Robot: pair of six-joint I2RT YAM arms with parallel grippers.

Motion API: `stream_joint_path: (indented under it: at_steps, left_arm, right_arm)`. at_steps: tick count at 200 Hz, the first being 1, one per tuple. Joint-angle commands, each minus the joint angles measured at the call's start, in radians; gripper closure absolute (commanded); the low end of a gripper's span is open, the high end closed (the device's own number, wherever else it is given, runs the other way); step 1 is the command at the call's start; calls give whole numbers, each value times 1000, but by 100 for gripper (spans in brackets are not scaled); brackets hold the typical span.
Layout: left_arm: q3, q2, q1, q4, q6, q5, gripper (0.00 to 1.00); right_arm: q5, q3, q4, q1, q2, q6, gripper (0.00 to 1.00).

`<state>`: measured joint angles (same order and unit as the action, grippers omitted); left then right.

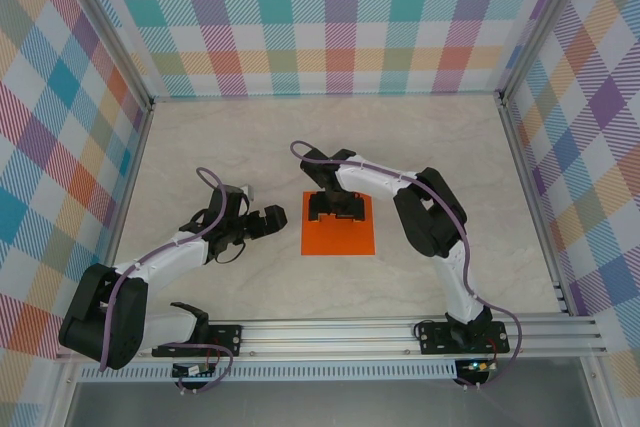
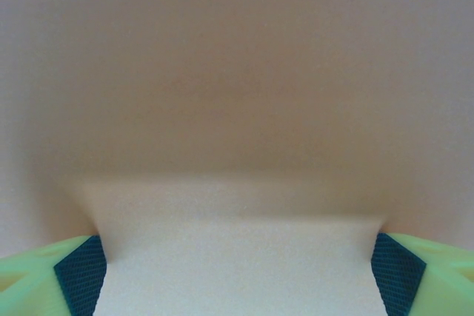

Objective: Fold a paper plane with a square sheet of paper (pick it up from the middle)
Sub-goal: Fold the square sheet of paper in half at the center of the table.

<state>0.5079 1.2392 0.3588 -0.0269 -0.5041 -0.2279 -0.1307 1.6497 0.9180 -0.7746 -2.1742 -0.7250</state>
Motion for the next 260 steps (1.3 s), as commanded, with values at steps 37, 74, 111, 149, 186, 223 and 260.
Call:
stream_joint_path:
  at_steps: [37, 74, 111, 149, 186, 223, 260]
  left_arm:
    - [30, -7, 11, -25, 6, -19, 0]
    - [34, -5, 10, -27, 6, -23, 0]
    - [38, 1, 11, -29, 7, -23, 0]
    - [44, 13, 12, -26, 7, -31, 0]
    - [48, 16, 11, -31, 11, -36, 0]
    - [44, 14, 11, -39, 17, -32, 0]
    - [41, 8, 11, -40, 13, -32, 0]
  right_arm:
    - [9, -31, 18, -8, -49, 13, 10]
    - [17, -22, 24, -6, -42, 23, 13]
    - [-17, 40, 83, -5, -17, 38, 0]
    - [15, 44, 67, 2, -20, 32, 0]
    - [75, -19, 13, 6, -69, 7, 0]
    - [93, -74, -12, 10, -71, -2, 3]
    - [130, -76, -7, 13, -101, 14, 9]
